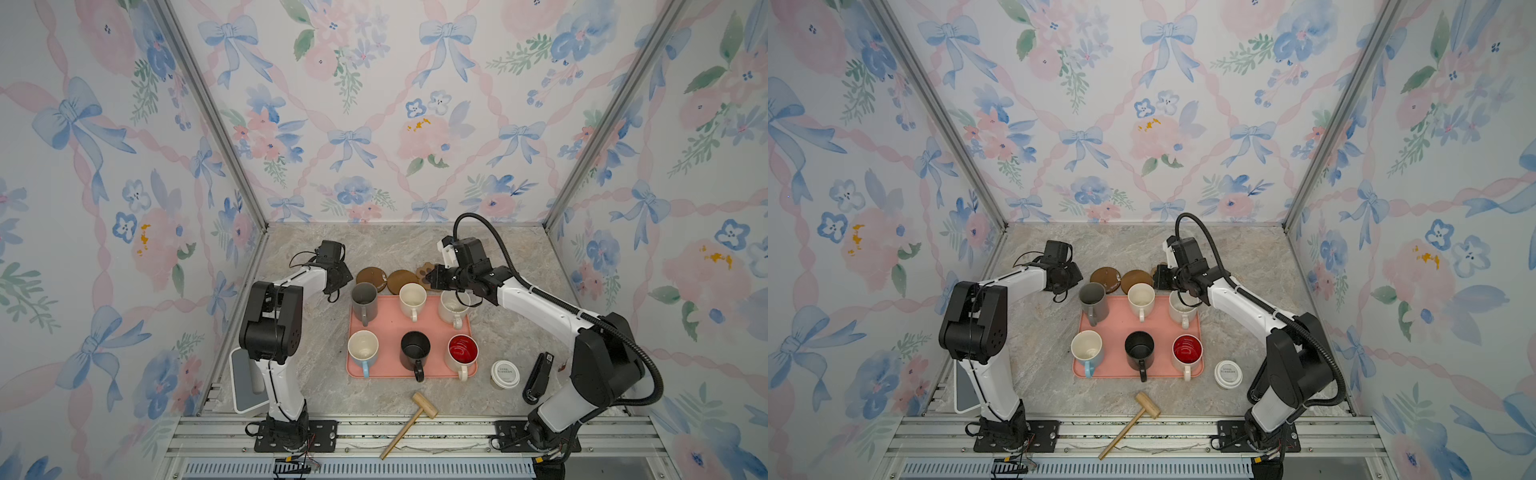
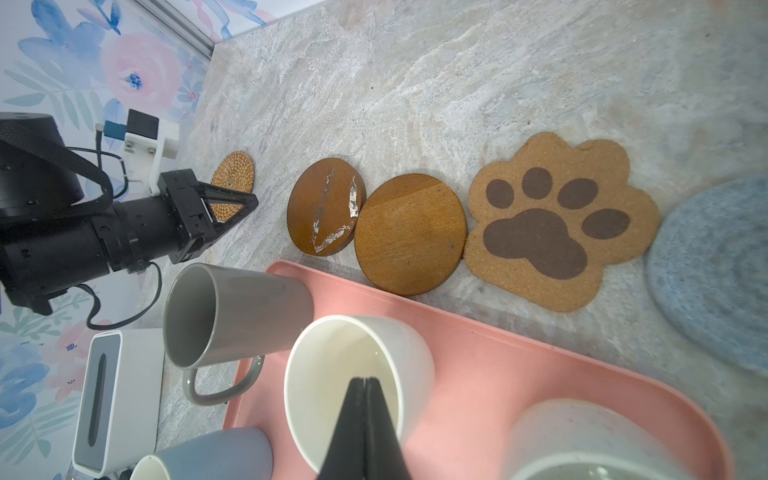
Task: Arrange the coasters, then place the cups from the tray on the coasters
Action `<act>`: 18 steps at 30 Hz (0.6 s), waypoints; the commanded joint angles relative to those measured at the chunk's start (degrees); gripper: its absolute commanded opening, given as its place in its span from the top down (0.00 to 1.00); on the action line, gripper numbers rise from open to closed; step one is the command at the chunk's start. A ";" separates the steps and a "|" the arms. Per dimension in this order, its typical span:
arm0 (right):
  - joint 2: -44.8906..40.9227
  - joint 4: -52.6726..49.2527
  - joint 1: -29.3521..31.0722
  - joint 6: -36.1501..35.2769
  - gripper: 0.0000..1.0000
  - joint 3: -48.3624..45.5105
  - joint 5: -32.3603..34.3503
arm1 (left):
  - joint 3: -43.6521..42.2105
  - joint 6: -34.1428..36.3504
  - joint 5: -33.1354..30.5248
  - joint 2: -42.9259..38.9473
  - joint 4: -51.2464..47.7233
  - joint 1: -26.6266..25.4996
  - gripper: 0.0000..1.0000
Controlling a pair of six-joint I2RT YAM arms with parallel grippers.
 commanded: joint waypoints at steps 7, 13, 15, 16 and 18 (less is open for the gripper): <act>-1.56 -1.27 -0.27 -0.89 1.00 0.58 0.55 | 15.28 1.52 1.89 6.97 -0.82 0.05 1.00; -2.04 -1.38 -0.25 -0.80 1.00 0.37 0.90 | 25.40 2.10 6.09 15.91 -0.74 -0.44 1.00; -2.20 -1.53 -0.26 -0.88 1.00 0.31 1.14 | 28.17 2.65 7.63 18.79 -0.80 -1.01 1.00; -2.30 -1.65 -0.36 -0.97 1.00 0.31 1.20 | 29.07 2.99 7.93 19.77 -0.78 -1.35 1.00; -2.42 -1.68 -0.47 -1.13 1.00 0.14 1.43 | 30.42 3.65 7.62 21.60 -0.80 -2.24 1.00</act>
